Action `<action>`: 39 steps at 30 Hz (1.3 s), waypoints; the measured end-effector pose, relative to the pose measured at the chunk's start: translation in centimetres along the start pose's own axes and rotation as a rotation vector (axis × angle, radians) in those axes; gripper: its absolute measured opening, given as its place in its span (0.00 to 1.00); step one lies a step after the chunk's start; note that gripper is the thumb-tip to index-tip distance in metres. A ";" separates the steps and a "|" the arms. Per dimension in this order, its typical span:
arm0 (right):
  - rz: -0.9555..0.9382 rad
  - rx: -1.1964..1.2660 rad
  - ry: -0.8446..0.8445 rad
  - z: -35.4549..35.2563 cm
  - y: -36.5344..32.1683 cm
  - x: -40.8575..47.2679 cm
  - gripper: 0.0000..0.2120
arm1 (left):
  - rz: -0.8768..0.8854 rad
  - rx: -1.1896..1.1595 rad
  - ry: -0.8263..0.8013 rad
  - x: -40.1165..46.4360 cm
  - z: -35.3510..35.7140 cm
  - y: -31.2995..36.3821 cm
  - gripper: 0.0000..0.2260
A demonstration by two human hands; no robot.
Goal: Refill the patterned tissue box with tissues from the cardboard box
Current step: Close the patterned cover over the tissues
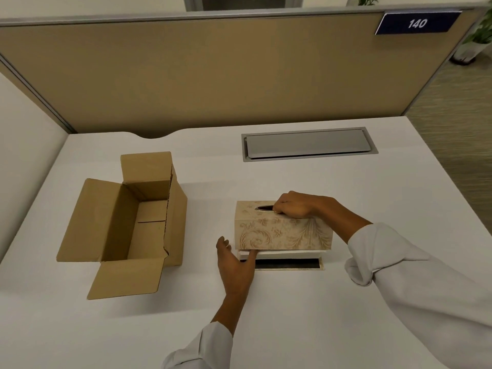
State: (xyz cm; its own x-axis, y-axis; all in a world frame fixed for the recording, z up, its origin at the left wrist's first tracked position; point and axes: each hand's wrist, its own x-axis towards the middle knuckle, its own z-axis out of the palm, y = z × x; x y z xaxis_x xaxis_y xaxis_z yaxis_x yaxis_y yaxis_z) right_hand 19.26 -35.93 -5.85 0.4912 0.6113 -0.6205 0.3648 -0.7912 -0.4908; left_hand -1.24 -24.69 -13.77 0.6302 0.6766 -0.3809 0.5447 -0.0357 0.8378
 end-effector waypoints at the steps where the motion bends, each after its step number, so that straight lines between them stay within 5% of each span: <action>1: 0.018 -0.015 -0.014 0.1 -0.2 0.0 0.18 | 0.047 0.039 0.001 0.1 -0.3 -0.2 0.41; 7: 0.119 -0.065 -0.088 0.2 -1.7 -0.2 0.17 | 0.502 0.367 -0.084 1.0 -3.7 -0.7 0.52; 12: 0.166 -0.087 -0.137 0.0 -2.7 -0.4 0.16 | 0.974 0.667 -0.173 -0.3 -3.3 1.8 0.46; 21: 0.318 0.031 -0.317 0.8 -4.6 -2.2 0.32 | 0.917 0.927 -0.195 -4.5 -2.2 -0.7 0.37; 26: 0.297 -0.037 -0.330 2.3 -5.3 -3.9 0.20 | 0.858 0.942 -0.244 -5.6 -2.1 -2.3 0.37; 29: 0.252 -0.111 -0.337 3.7 -5.7 -4.9 0.21 | 0.836 0.993 -0.268 -5.9 -2.1 -2.7 0.37; 31: 0.254 -0.213 -0.274 4.5 -5.5 -5.4 0.28 | 0.846 1.008 -0.261 -6.0 -2.1 -2.6 0.38; 39: 0.057 -0.270 0.128 7.4 -3.6 -8.8 0.16 | 0.750 1.103 -0.365 -6.4 -2.2 -1.2 0.38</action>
State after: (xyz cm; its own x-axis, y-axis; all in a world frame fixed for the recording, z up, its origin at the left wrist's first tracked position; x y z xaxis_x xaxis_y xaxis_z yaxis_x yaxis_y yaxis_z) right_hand 7.77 -38.37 -3.14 0.6062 0.5727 -0.5518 0.5224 -0.8099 -0.2667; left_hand -7.16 -27.38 -11.48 0.9788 0.0139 -0.2042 0.0579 -0.9757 0.2115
